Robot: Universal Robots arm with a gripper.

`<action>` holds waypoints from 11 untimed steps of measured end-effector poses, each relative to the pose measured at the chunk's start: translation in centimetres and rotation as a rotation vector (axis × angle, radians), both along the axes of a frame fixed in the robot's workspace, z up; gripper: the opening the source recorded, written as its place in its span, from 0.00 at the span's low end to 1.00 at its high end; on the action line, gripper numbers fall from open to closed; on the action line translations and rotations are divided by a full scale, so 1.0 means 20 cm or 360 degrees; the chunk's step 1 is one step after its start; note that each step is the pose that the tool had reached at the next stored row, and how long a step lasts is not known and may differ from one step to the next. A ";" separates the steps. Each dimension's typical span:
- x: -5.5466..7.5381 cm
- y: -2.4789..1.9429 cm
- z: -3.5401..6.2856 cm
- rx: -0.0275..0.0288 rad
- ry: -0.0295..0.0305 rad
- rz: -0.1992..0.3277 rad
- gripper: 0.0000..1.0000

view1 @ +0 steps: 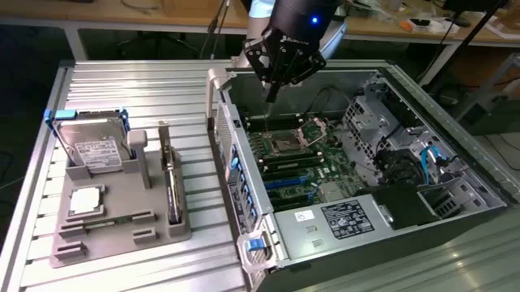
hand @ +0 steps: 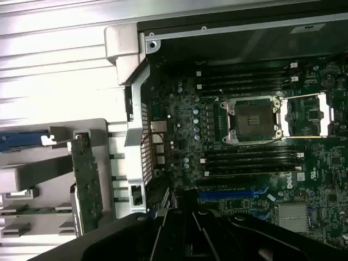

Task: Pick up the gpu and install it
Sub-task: 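Reach for the gpu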

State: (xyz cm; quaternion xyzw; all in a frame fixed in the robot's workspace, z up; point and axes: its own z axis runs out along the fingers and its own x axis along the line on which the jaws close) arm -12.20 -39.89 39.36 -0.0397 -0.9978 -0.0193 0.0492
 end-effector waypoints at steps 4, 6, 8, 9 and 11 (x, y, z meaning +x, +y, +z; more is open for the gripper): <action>0.00 0.000 0.000 0.00000 0.00217 0.0000 0.11; 0.00 0.000 0.000 0.00001 0.00314 0.0000 0.11; 0.00 0.000 0.000 0.00001 0.00419 0.0000 0.11; 0.00 0.000 0.000 0.00001 0.00447 0.0000 0.11; 0.00 0.000 0.000 0.00000 0.00509 0.0000 0.11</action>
